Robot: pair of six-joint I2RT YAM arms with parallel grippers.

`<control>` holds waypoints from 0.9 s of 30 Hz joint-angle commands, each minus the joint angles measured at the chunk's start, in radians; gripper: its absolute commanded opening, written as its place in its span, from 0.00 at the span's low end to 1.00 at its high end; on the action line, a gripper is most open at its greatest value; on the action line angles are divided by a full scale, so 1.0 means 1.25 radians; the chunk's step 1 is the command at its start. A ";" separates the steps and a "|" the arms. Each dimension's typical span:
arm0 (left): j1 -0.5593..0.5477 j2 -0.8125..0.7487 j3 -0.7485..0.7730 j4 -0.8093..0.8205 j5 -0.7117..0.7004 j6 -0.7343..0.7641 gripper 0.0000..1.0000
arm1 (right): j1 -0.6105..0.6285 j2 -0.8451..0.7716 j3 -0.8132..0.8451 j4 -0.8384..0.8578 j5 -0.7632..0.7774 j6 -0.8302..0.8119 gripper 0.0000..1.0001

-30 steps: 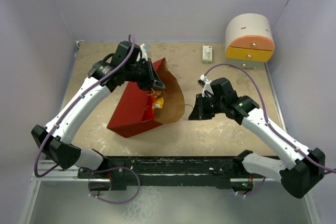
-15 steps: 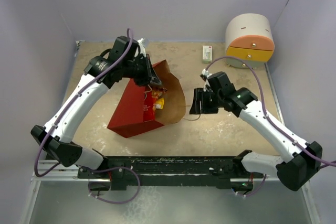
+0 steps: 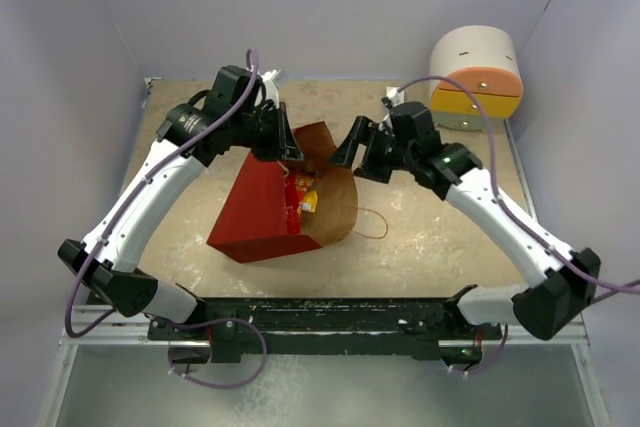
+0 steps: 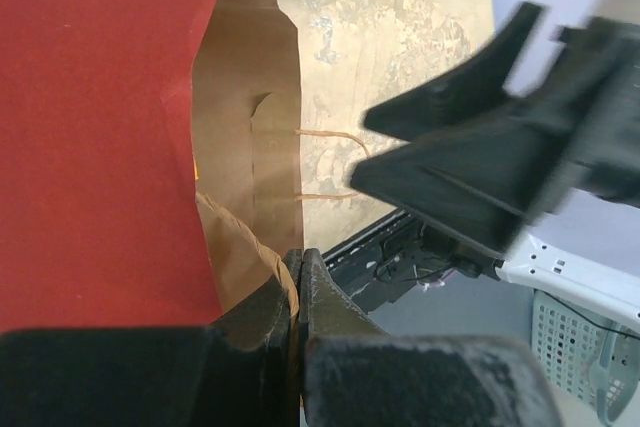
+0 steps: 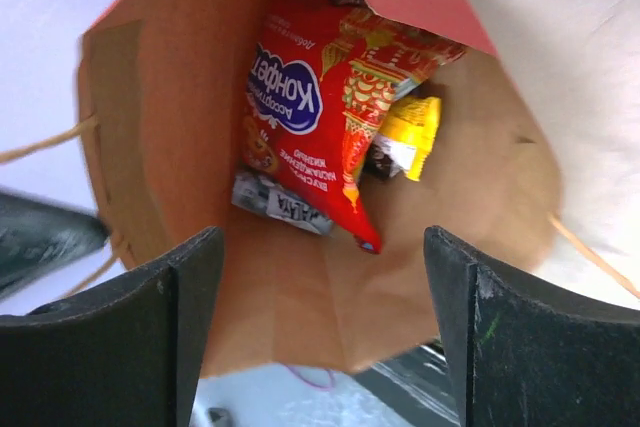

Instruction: Take the snacks out of the paper bag

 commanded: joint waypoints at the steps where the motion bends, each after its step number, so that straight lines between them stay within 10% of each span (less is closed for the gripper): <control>1: 0.001 0.002 0.040 0.004 -0.023 0.044 0.00 | 0.012 0.072 -0.103 0.272 -0.154 0.204 0.81; 10: 0.002 0.006 0.038 -0.013 -0.016 0.051 0.00 | 0.088 0.220 -0.104 0.431 -0.037 0.297 0.70; 27: 0.010 0.002 0.034 -0.020 0.001 0.074 0.00 | 0.167 0.270 -0.129 0.329 0.086 0.343 0.72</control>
